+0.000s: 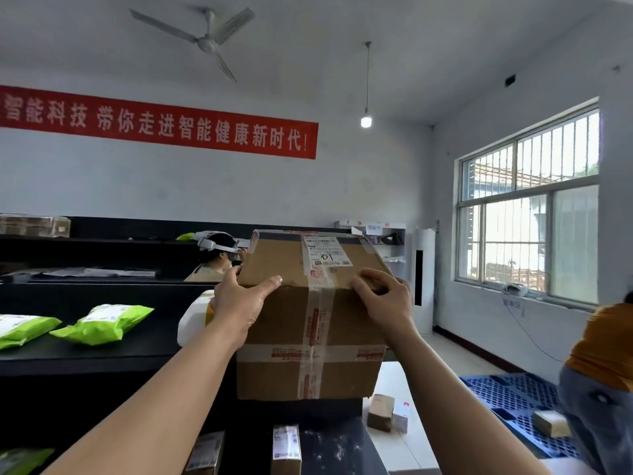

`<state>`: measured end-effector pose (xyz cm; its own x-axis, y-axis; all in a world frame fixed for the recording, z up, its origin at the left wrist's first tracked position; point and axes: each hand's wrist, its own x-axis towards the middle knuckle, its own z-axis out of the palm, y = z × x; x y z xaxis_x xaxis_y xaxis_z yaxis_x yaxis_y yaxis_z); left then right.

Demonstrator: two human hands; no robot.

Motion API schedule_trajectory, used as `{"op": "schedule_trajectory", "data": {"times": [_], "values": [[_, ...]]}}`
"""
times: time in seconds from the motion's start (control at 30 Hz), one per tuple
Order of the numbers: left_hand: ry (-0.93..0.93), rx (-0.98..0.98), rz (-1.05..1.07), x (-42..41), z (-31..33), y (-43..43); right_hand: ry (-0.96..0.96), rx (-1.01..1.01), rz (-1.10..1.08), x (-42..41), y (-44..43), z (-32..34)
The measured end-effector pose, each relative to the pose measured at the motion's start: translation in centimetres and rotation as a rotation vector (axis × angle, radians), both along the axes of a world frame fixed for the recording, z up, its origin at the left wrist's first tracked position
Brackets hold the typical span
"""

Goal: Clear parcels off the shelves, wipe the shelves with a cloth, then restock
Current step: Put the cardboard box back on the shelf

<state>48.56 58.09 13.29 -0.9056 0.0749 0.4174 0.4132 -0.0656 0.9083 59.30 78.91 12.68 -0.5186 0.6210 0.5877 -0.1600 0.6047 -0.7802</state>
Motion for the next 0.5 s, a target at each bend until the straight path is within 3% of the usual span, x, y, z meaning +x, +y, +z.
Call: {"op": "schedule_trajectory", "data": {"times": [0.5], "values": [[-0.090, -0.039, 0.058, -4.4, 0.5, 5.3, -0.055, 0.037, 0.050, -6.1, 6.4, 1.6]]}}
